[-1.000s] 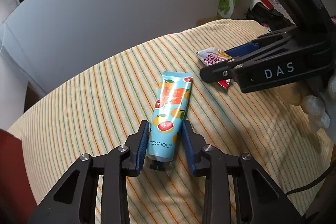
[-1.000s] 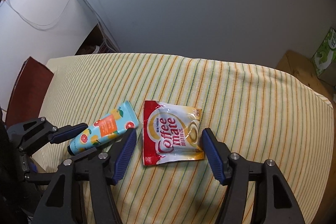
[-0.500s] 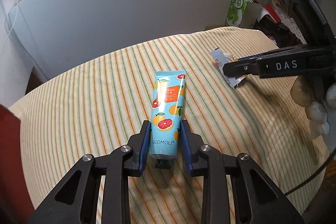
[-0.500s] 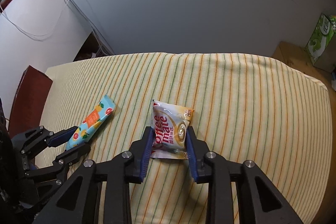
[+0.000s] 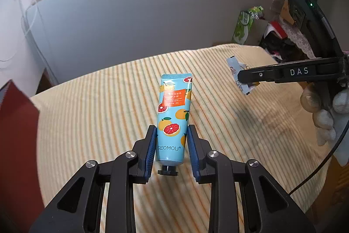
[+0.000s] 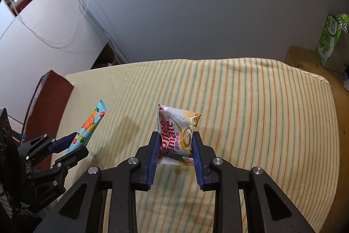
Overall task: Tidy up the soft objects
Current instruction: 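Close the right tool on the Coffee-mate sachet while the left tool lifts the tube, then carry the tube and sachet into the shoebox with both tools and release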
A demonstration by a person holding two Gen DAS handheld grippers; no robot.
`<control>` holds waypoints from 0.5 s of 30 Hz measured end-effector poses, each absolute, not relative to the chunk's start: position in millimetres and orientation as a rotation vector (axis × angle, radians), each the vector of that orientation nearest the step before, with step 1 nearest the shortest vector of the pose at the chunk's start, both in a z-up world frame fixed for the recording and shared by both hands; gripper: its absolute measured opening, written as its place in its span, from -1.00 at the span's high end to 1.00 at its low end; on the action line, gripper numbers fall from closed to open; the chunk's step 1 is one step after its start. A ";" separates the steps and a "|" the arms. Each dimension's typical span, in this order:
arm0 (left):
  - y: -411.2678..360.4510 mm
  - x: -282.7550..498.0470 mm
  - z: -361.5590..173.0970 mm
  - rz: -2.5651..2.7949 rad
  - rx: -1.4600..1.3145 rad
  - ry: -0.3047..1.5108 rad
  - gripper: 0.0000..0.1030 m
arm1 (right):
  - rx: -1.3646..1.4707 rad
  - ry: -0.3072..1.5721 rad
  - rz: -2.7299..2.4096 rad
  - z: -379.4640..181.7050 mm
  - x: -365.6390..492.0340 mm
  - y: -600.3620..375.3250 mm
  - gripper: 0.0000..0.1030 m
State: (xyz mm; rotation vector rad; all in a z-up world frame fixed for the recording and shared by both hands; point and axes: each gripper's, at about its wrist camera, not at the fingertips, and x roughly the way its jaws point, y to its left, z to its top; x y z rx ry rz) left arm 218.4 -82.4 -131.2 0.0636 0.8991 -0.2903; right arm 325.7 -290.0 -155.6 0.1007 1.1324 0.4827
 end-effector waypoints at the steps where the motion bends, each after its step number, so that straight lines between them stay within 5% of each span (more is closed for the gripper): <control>1: -79.6 213.6 -127.3 -0.286 0.065 0.892 0.49 | 0.101 1.125 0.489 -150.5 322.7 -288.3 0.49; 15: 21.0 139.8 -57.4 -0.134 0.020 0.773 0.49 | 0.024 1.006 0.660 -75.6 296.8 -203.3 0.49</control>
